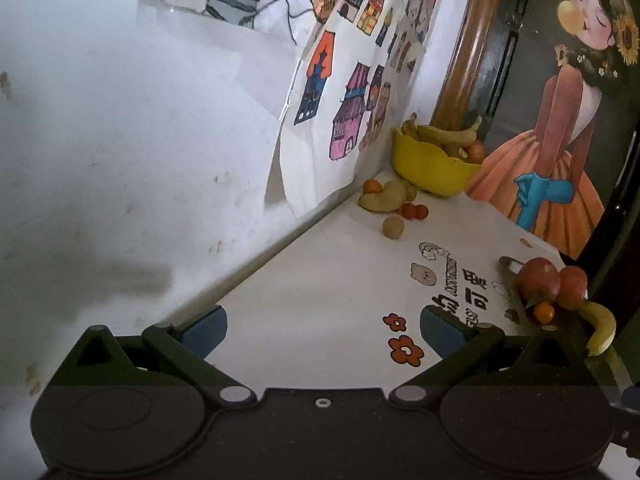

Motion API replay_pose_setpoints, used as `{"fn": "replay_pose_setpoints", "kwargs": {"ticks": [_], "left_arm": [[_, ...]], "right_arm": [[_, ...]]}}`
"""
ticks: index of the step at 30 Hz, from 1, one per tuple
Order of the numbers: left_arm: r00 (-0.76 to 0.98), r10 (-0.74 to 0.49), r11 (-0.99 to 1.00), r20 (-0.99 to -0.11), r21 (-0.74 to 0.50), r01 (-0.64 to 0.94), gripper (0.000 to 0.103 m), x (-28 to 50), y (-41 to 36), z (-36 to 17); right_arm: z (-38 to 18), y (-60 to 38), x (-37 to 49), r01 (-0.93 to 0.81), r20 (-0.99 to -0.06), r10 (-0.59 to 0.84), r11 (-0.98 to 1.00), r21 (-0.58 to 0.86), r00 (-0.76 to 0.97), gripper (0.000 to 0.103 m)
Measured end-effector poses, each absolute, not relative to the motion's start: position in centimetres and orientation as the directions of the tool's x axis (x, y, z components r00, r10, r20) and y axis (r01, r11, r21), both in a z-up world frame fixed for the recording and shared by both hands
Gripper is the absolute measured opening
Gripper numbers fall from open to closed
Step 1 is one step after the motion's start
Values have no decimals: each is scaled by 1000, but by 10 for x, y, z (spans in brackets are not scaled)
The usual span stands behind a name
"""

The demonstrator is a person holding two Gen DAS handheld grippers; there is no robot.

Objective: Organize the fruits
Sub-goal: 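Lift both grippers away from the tray, then reach the left gripper to a brown kiwi while the right gripper reaches a red cherry tomato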

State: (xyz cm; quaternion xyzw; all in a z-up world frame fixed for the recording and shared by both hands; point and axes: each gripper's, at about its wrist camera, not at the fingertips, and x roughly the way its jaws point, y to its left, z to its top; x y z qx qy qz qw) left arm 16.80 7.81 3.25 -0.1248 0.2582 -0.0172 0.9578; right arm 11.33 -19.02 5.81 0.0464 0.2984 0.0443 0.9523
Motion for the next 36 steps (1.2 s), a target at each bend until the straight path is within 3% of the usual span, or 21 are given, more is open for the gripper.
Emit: {"fn": "replay_pose_setpoints", "kwargs": {"ticks": [10,20,30,36], "left_arm": [[838,-106,972,-535,-234,-27,102,197,62,29],[842,-88,983,-533,-181,-12,102,241,47,36],[850,-130,992,-510,-67,111,102,308,17,43],[844,-165,985,-510,-42,168,102,346,4,41]], "right_arm": [[45,-186,138,-74,-597,133,990,122,791,103],[57,-194,175,-99,-554,103,994,37,826,103],[76,-206,257,-139,-478,120,990,-5,870,103],[93,-200,306,-234,-376,176,966,-114,910,103]]}}
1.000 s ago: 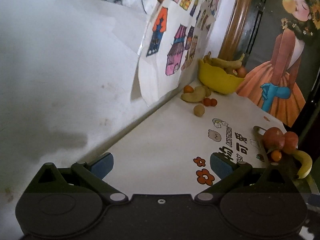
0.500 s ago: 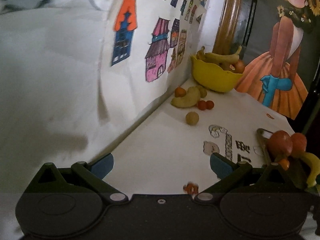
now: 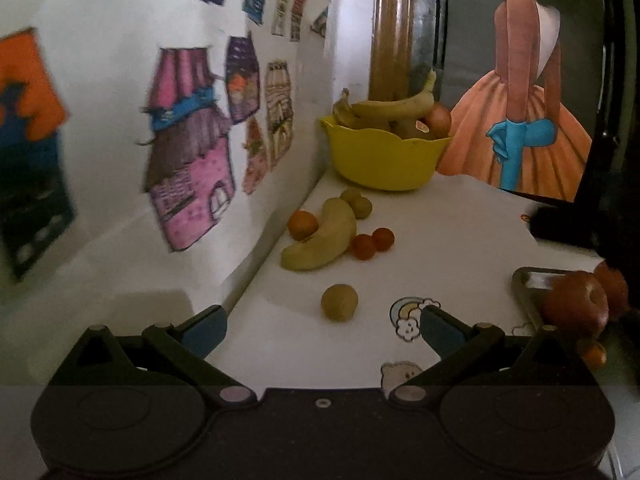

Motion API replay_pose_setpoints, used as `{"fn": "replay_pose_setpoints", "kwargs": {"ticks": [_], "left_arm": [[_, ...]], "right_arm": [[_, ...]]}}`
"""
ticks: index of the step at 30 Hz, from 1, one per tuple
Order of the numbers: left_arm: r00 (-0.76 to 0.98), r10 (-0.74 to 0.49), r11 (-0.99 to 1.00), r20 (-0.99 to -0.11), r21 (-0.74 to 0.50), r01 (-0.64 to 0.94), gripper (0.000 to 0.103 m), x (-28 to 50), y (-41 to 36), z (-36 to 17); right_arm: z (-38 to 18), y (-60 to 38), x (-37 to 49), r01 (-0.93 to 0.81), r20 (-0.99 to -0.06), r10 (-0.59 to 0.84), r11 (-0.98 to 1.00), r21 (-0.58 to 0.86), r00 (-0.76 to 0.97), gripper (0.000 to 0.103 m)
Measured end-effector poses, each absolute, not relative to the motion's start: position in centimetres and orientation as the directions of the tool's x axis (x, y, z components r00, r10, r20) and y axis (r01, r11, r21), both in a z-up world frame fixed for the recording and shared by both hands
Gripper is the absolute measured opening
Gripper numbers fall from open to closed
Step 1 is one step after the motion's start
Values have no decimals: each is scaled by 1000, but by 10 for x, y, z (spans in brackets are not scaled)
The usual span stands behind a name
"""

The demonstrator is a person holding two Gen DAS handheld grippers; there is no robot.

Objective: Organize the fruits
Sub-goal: 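Reach the left gripper to a brown kiwi while the right gripper reaches a red cherry tomato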

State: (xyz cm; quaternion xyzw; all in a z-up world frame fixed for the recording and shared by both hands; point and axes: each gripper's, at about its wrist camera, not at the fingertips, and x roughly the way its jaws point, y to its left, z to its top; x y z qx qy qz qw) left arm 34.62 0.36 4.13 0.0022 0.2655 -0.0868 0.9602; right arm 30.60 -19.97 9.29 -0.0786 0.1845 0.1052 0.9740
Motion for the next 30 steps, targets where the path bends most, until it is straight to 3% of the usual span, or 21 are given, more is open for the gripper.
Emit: {"fn": "replay_pose_setpoints", "kwargs": {"ticks": [2,7,14,20,27,30], "left_arm": [[843,-174,984,-509,-54,171,102,355,2,39],[843,-203,979,-498,-86,185,101,367,0,32],[824,-214,977,-525,-134,168,87,382,6,17],[823,-231,972,-520,-155,175,79,390,6,14],[817,-263,964,-514,-181,196,61,392,6,13],[806,-282,958,-521,-202,204,56,394,7,12]], "right_arm": [[97,-199,324,-278,-347,221,953,-123,911,103],[97,-192,374,-346,-384,282,932,-109,879,102],[75,-186,430,-454,-478,390,891,-22,787,81],[51,-170,448,-514,-540,407,856,-54,736,67],[36,-155,465,-540,-575,406,839,-75,711,51],[31,-148,471,-551,-592,402,830,-86,699,48]]}}
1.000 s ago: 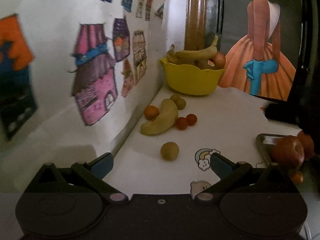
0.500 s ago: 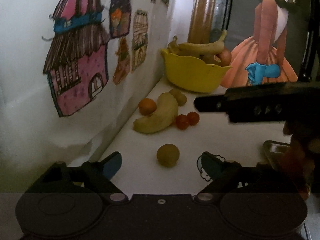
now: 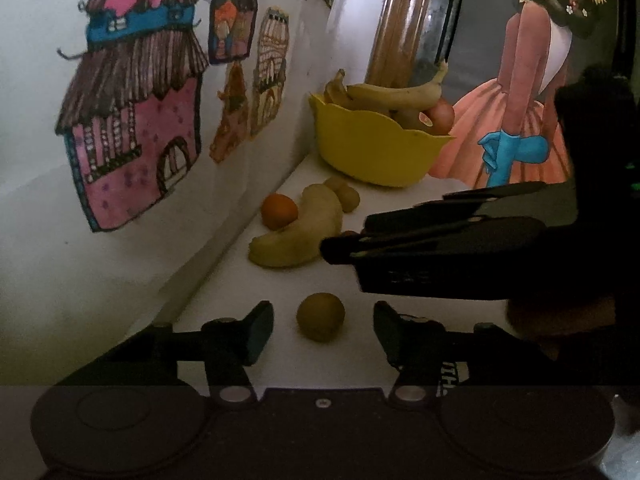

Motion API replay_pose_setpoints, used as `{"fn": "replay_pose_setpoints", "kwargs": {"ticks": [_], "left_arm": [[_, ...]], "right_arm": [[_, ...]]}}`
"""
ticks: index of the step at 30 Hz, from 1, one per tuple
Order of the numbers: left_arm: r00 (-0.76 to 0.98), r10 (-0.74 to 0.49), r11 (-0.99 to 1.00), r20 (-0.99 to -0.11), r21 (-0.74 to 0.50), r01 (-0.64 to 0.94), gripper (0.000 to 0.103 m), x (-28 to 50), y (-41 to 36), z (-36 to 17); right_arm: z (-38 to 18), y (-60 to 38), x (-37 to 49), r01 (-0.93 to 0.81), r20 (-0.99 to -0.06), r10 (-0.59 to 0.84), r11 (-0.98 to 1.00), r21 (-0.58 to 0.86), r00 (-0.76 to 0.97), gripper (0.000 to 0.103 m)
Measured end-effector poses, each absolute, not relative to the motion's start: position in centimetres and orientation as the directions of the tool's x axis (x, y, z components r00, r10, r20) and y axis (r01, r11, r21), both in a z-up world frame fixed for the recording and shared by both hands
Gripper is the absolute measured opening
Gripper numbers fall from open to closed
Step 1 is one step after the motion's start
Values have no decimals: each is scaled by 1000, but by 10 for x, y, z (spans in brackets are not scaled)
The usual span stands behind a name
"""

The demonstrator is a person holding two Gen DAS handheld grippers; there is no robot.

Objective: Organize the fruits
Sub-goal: 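Reach the left gripper to a brown kiwi while the right gripper reaches a red cherry tomato, then close the left gripper on the kiwi while the right gripper grasps the cherry tomato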

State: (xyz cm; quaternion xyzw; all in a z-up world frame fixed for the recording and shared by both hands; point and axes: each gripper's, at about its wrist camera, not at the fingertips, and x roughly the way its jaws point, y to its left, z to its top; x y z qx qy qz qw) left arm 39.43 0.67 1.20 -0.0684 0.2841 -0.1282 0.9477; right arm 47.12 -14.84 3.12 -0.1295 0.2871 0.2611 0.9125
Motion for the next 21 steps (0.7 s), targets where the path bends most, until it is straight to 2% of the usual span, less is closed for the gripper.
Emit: {"fn": "replay_pose_setpoints", "kwargs": {"ticks": [9,21], "left_arm": [[792,-290,954,-537,-230,193,49,401,7,10],[784,-299,947,-544,-267,175,30,403,12,8]], "right_arm": [[25,-140,484,-548,-616,377,830,-108,692,49],[22,-134,484,-575,-634,349,796,-188,690,46]]}}
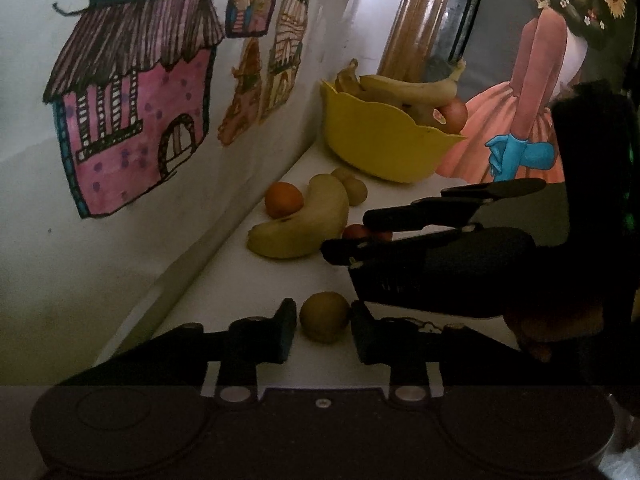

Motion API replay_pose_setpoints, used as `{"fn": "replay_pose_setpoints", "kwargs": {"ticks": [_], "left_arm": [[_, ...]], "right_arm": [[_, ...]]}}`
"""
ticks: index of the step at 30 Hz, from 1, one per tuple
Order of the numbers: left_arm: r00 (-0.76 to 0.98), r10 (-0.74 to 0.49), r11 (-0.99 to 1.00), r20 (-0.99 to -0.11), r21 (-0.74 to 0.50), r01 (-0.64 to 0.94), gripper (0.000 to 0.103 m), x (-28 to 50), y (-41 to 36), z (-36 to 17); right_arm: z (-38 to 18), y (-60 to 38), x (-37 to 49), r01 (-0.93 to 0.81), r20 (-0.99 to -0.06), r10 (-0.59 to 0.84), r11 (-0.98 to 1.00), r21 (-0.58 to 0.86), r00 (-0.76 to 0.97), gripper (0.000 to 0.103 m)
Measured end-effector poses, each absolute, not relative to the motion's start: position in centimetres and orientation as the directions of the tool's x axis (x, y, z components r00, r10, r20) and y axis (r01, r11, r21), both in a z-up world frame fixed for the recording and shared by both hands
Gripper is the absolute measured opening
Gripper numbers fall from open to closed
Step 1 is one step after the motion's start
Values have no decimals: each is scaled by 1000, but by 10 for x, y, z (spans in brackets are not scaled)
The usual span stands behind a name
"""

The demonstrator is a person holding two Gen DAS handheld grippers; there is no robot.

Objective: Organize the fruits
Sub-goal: 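Close the left gripper on the kiwi while the right gripper grasps the cherry tomato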

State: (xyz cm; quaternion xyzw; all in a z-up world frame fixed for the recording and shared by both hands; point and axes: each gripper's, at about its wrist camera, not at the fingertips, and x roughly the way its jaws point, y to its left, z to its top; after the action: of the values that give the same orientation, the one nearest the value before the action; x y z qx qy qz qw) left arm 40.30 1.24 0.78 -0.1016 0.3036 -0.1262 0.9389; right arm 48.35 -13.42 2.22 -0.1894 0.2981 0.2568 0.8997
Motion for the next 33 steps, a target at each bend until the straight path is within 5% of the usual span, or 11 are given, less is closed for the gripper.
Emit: {"fn": "replay_pose_setpoints", "kwargs": {"ticks": [11,33], "left_arm": [[782,-302,946,-545,-270,178,29,401,13,7],[791,-273,957,-548,-241,164,29,371,16,13]], "right_arm": [[15,-129,478,-540,-633,261,788,-297,729,26],[47,-161,403,-529,-605,317,822,-208,730,25]]}}
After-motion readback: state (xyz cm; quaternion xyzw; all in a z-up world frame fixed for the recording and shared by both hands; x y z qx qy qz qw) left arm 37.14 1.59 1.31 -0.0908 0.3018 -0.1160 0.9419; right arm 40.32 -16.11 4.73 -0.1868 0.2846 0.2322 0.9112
